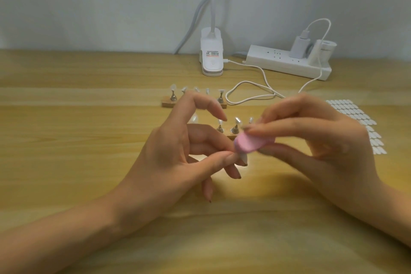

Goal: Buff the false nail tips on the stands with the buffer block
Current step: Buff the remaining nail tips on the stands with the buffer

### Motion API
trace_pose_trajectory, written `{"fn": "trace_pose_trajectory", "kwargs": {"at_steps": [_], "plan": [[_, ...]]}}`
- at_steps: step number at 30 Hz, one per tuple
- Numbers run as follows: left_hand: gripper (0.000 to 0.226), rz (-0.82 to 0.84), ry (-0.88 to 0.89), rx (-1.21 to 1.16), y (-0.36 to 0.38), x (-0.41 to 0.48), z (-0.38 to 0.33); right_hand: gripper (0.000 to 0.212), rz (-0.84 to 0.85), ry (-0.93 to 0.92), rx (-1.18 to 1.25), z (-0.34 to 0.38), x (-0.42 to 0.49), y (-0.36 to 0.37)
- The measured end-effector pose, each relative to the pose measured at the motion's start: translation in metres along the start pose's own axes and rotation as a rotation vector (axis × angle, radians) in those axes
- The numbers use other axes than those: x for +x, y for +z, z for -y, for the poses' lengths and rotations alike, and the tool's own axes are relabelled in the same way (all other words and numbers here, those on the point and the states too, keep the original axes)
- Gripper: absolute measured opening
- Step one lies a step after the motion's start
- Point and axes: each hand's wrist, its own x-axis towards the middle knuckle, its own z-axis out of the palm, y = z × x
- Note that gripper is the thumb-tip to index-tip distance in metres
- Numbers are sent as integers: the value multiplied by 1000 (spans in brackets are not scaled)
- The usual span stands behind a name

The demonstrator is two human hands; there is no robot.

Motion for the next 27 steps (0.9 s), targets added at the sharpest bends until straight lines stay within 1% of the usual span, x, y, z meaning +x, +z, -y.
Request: {"fn": "trace_pose_trajectory", "kwargs": {"at_steps": [2,6,9,13,16,19,22,25,27], "plan": [[35,-5,-10,-20,-1,0,0,21,32,-25,-18,0,0,2],[33,-3,-15,-51,-1,-3,-2,23,-10,28,-11,1,1,2],[34,-26,-34,-69,-1,-2,-1,21,39,-39,-29,6,-2,5],[30,-45,-72,-131,-2,1,-1,19,-32,9,-10,4,1,6],[29,-52,-74,-116,-1,1,0,20,-7,-42,-40,5,1,8],[31,-43,-83,-111,-1,0,-1,19,-30,-8,-17,5,0,7],[33,-61,-94,-89,-1,0,-1,18,8,-51,-44,3,0,6],[32,-59,-117,-97,-1,0,-2,20,-33,-13,-25,0,2,6],[32,-58,-116,-98,-1,0,-2,20,-10,-29,5,-1,3,8]]}}
